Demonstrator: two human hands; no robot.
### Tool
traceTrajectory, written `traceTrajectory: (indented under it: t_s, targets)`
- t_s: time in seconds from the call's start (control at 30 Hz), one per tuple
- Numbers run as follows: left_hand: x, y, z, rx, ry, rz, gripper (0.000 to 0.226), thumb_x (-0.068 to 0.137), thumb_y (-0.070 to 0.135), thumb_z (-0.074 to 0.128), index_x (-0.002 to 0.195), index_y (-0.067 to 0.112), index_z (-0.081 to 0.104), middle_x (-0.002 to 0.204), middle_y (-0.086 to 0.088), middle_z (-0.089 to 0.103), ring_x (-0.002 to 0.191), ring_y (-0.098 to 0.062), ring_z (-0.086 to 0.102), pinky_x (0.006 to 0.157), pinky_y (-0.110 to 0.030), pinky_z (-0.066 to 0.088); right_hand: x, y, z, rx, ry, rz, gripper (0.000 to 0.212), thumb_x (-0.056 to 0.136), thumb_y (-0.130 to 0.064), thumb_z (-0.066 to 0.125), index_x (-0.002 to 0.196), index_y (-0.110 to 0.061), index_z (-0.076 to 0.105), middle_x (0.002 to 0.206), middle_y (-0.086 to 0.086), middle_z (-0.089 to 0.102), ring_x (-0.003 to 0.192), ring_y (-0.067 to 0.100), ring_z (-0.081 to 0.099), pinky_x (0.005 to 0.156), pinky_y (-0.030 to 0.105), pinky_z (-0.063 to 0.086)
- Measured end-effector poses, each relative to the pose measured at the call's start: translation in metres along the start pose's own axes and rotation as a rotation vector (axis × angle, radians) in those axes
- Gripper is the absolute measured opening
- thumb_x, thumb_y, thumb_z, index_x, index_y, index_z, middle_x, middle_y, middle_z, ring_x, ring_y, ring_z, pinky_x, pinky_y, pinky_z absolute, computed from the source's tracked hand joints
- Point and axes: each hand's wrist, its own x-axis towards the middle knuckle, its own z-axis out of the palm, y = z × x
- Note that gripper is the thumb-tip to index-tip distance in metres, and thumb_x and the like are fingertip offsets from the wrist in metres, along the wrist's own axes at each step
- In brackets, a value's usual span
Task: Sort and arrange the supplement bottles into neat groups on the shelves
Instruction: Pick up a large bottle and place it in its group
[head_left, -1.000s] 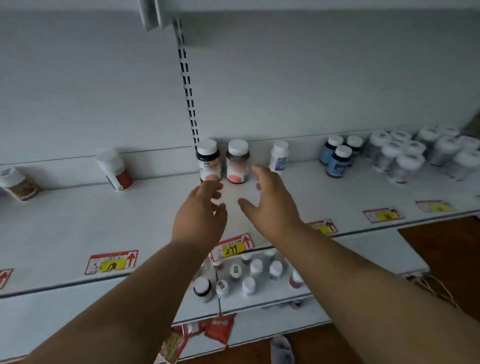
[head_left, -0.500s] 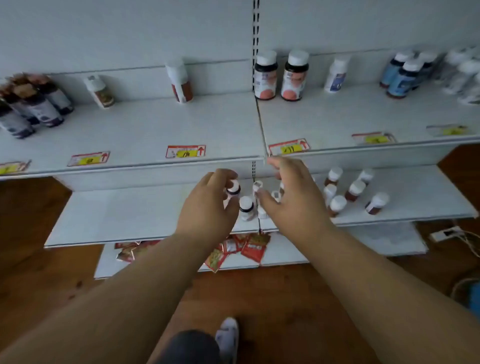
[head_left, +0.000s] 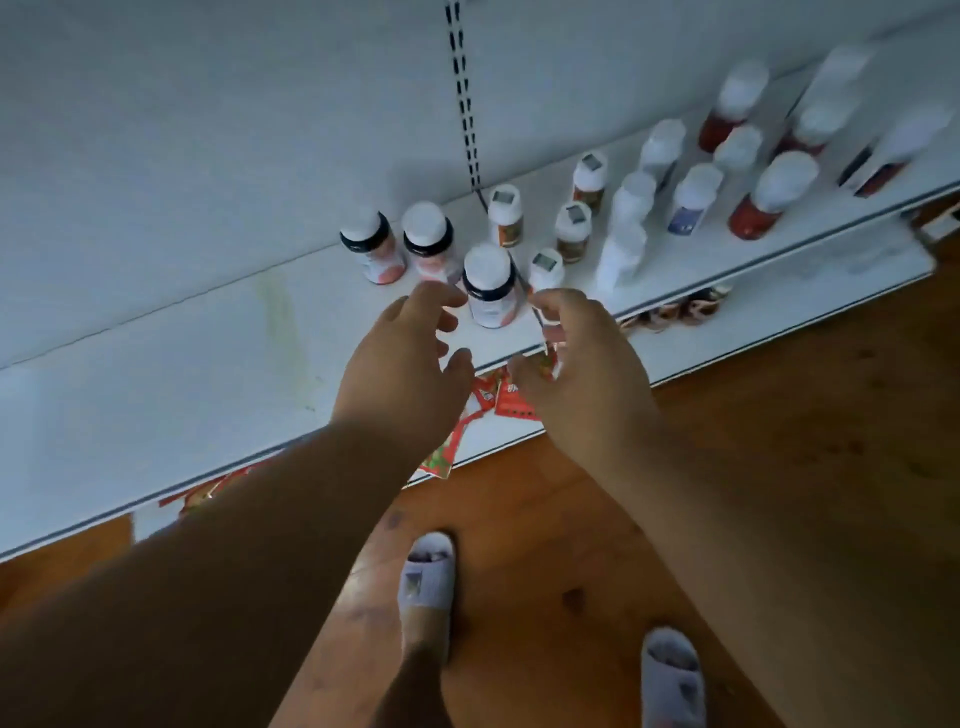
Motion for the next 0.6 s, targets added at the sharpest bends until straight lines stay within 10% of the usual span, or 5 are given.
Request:
traceTrajectory:
  t_s: [0.27, 0.6]
  targets:
    - [0.108, -0.055, 0.097, -0.272, -0.028, -0.147, 0.061, 0.084, 0.027, 0.074, 0.135, 0.024, 0.041, 0.13, 0.001, 0.059, 0.112, -0.022, 0.062, 0.093, -0.046, 0.055, 0.087, 0.07, 0.094, 0.053, 0.023, 0.104, 0.039, 0.099, -0.012, 0.05, 0.137, -0.017, 0.046, 0.137, 0.002, 0.054, 0.129, 0.019, 0.049, 0.102, 0.021, 0.034]
    - [0.056, -0.044, 0.08, -0.487, -0.115, -0.202, 0.041, 0.09, 0.036, 0.067, 0.129, 0.028, 0.056, 0.108, 0.008, 0.072, 0.095, -0.007, 0.068, 0.085, -0.029, 0.053, 0.04, 0.062, 0.073, 0.294, 0.062, 0.152, 0.028, 0.09, -0.028, 0.065, 0.115, -0.027, 0.052, 0.113, -0.007, 0.063, 0.099, 0.01, 0.062, 0.085, 0.037, 0.055]
